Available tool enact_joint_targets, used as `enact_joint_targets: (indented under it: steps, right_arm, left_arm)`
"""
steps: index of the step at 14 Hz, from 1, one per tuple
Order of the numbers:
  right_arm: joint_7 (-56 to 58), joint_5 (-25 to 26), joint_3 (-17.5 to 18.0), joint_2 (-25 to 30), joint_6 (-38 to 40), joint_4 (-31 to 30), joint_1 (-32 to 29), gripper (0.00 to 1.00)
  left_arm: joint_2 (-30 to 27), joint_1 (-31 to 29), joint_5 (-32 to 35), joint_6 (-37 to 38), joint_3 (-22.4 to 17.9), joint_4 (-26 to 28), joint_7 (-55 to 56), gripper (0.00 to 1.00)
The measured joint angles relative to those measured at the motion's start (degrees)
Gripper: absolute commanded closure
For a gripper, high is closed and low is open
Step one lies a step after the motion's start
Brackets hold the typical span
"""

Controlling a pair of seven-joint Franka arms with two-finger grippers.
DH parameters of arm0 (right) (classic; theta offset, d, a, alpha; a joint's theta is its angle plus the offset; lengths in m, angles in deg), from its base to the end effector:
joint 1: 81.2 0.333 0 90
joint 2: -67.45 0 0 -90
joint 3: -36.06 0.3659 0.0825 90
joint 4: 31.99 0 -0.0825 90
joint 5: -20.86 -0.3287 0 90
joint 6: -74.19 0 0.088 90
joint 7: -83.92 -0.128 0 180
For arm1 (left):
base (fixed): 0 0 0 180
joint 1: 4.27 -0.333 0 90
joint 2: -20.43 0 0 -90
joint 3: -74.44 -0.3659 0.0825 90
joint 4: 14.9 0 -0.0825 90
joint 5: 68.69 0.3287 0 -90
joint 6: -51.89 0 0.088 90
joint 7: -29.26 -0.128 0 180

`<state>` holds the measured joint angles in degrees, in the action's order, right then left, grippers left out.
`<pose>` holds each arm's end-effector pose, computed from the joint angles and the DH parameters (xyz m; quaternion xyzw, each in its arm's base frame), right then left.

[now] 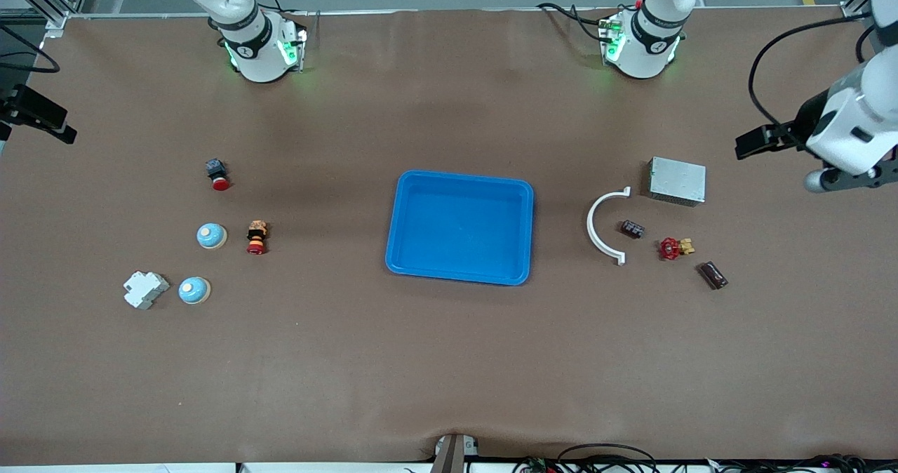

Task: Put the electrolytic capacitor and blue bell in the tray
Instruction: 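Reach the left gripper toward the brown capacitor beside the white clip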

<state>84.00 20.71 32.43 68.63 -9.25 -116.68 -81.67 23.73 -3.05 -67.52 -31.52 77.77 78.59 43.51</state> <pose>0.4788 -0.0344 0.6915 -0.9994 0.0349 0.0006 0.0020 0.4943 -0.0356 0.5918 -0.9896 -0.0838 0.1135 0.0274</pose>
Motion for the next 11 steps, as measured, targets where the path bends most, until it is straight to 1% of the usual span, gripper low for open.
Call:
enact_joint_targets:
  steps: [3, 5, 8, 11]
  right_arm:
    - [0.0, 0.0, 0.0, 0.0, -0.3, -0.2, 0.0, 0.00]
    - [0.0, 0.0, 0.0, 0.0, -1.6, -1.0, 0.0, 0.00]
    - [0.0, 0.0, 0.0, 0.1, -2.1, -1.6, 0.0, 0.00]
    - [0.0, 0.0, 0.0, 0.2, -2.1, -1.6, 0.0, 0.00]
  left_arm:
    - [0.0, 0.0, 0.0, -4.4, 0.0, 6.1, 6.4, 0.00]
    - [0.1, 0.1, 0.0, -10.2, 0.1, 11.7, 9.6, 0.00]
    - [0.3, -0.3, -0.1, -19.7, 0.1, 20.7, 11.4, 0.00]
    - [0.2, -0.4, -0.2, -28.8, 0.1, 28.2, 13.2, 0.00]
